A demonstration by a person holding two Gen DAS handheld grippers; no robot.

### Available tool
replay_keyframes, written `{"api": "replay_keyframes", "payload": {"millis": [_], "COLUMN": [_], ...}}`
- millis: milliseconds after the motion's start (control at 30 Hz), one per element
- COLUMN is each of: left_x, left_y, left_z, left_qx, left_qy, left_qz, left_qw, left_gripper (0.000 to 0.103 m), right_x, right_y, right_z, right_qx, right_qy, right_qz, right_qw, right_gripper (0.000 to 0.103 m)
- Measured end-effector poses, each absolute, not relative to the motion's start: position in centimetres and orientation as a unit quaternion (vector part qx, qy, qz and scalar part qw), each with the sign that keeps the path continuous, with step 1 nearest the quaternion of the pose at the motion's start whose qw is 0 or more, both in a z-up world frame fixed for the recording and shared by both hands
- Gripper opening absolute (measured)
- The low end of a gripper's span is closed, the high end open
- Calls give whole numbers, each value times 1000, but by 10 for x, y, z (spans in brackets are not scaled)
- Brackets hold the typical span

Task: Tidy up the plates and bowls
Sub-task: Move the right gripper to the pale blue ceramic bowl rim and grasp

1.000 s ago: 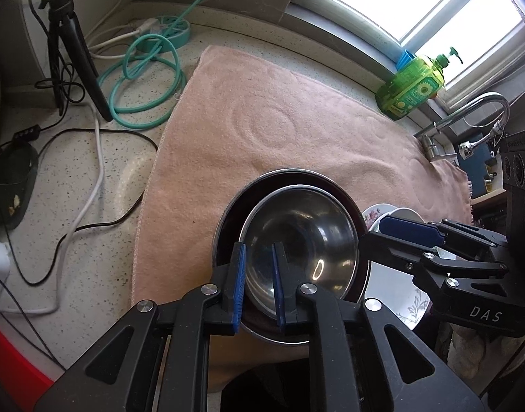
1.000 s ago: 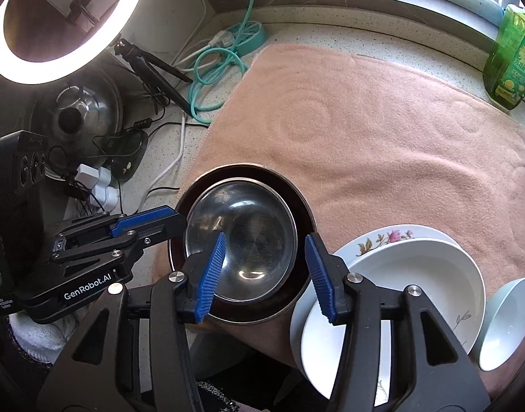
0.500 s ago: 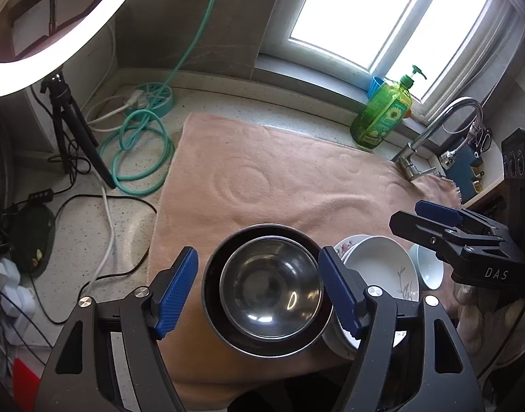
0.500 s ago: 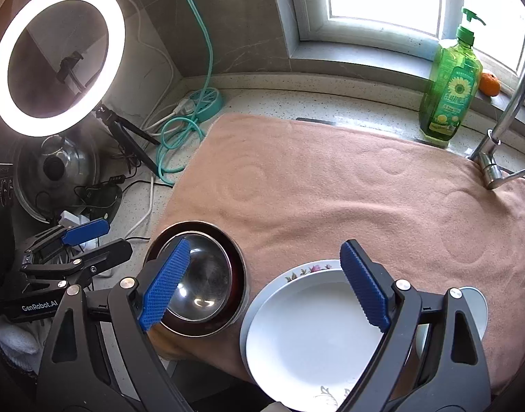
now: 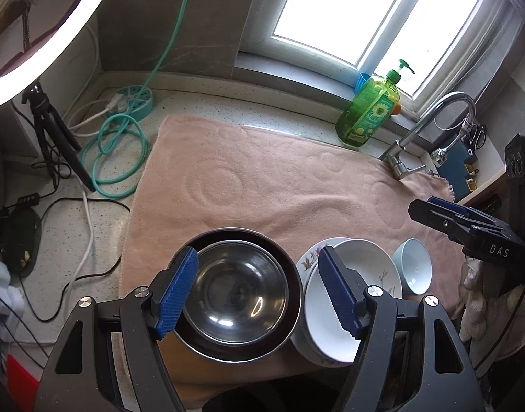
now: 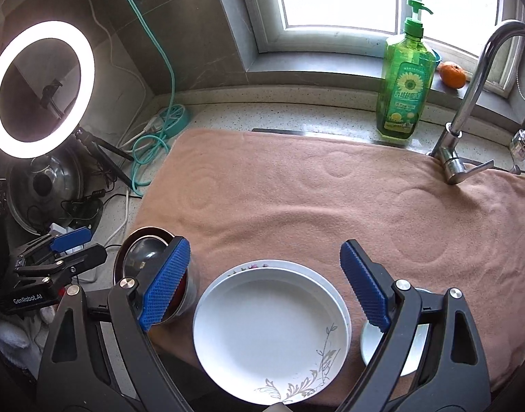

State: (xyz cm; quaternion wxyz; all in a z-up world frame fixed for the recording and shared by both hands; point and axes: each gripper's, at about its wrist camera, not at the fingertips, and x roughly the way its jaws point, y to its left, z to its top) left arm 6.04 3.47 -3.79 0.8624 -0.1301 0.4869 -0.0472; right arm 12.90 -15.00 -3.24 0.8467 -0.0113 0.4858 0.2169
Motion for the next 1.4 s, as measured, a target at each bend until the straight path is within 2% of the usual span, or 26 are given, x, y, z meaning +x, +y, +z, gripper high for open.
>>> {"api": "replay_keyframes", "payload": {"millis": [367, 733, 1133, 1267, 1400], "left_x": [72, 78, 70, 68, 59], "left_y": [-17, -98, -183, -204, -210], "left_z": [-44, -61, -91, -101, -106], "left_qx": [-140, -145, -137, -120, -143], "left_qy": [494, 511, 533, 542, 540], "left_qz": [-64, -112, -151, -153, -142], "left_qw": [856, 840, 821, 817, 817], "left_gripper": [72, 72, 70, 64, 61], "right_x": [146, 149, 131, 123, 117], "right_y": [-250, -337, -388, -396, -403], "right_z": [-40, -72, -102, -113, -120], "right_qx": [13, 52, 86, 103, 127], "right_qy": [502, 536, 550, 555, 553], "right_qz": [178, 161, 186, 194, 200], "right_qw": [846, 827, 809, 802, 799], "right_gripper": [91, 91, 91, 91, 89]}}
